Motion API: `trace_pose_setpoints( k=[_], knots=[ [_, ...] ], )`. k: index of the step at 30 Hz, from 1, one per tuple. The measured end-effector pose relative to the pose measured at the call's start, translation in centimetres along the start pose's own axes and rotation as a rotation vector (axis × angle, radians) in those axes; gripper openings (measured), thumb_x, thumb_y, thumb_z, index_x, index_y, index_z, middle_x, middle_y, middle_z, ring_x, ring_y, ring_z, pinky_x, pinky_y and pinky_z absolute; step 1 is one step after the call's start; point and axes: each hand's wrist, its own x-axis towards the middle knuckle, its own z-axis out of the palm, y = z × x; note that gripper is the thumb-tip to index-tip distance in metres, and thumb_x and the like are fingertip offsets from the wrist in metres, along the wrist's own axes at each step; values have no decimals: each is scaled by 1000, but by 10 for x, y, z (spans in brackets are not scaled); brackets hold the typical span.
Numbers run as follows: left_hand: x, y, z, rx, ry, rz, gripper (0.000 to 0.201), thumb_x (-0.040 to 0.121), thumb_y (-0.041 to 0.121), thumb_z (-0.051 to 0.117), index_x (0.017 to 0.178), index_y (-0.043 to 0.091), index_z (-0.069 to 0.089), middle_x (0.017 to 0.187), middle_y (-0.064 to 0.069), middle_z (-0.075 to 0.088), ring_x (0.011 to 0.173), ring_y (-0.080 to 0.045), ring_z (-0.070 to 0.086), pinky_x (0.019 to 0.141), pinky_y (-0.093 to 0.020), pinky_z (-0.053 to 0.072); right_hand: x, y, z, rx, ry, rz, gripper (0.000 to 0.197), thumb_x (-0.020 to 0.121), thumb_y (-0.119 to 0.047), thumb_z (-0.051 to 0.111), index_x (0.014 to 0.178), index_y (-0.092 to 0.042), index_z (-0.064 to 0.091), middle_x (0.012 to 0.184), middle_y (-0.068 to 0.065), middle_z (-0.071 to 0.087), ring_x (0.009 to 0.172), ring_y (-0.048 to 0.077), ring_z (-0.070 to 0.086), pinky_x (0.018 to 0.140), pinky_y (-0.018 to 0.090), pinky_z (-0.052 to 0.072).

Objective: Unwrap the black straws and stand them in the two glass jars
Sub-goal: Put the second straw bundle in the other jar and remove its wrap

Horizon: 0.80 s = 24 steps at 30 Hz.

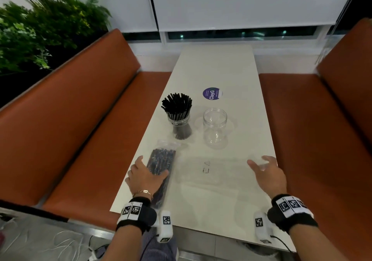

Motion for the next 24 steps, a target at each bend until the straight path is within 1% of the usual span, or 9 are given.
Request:
trace_pose_setpoints(
  k=[2,3,6,8,11,14,18,21,24],
  knots=[
    [4,-16,5,-43,-141,-76,143,56,73,91,166,15,21,159,-18,52,141,-41,54,118,-56,41,-2,4,11,-149,38,-34,97,82,-66,75,152,-8,40,144,19,61,135,39,56,110,48,44],
    [2,-20,4,-147,-189,-113,145,52,70,95,165,13,25,152,-18,59,130,-39,64,114,-53,51,-6,6,16,-254,48,-87,103,78,-68,78,155,-10,39,153,20,53,140,39,50,115,48,40],
    [4,-35,-4,-363,-221,-194,96,45,55,102,125,11,71,110,-10,81,91,-29,78,92,-48,66,-20,4,28,-527,-39,-262,86,82,-67,74,153,-26,47,169,17,31,154,37,31,123,48,29],
    [4,-43,-15,-514,-206,-220,76,41,45,103,106,14,78,101,-9,84,89,-31,79,89,-51,67,-26,6,38,-609,-149,-317,70,91,-63,65,152,-32,49,173,12,25,159,34,21,127,46,22],
    [-17,-35,-46,-677,-219,-128,65,53,27,104,111,20,74,106,-8,82,97,-32,78,88,-53,65,-34,9,45,-602,-229,-300,67,97,-61,56,157,-33,42,174,7,22,161,30,18,129,44,18],
    [-41,-17,-72,-772,-250,71,66,67,-2,97,121,20,68,112,-1,78,101,-21,73,75,-37,59,-41,4,43,-567,-233,-279,71,99,-63,52,160,-31,37,175,5,21,162,28,16,130,43,17],
    [-62,26,-77,-802,-253,286,84,57,3,104,129,20,63,116,7,76,105,-11,72,74,-29,61,-58,-44,12,-222,-201,-325,79,92,-75,46,157,-30,44,167,-4,40,156,20,32,127,41,28],
    [-71,64,-55,-795,-237,383,81,54,6,106,117,29,61,100,15,78,87,-3,76,58,-27,64,-80,-97,-26,295,-266,-421,81,80,-77,60,150,-38,50,151,-22,55,143,7,49,120,35,41],
    [-80,94,-25,-806,-269,442,81,53,20,107,117,31,58,97,-4,81,77,-33,81,50,-38,59,-96,-140,-62,499,-253,-606,92,68,-74,78,147,-33,53,143,-25,60,137,1,55,112,25,46]
  ],
)
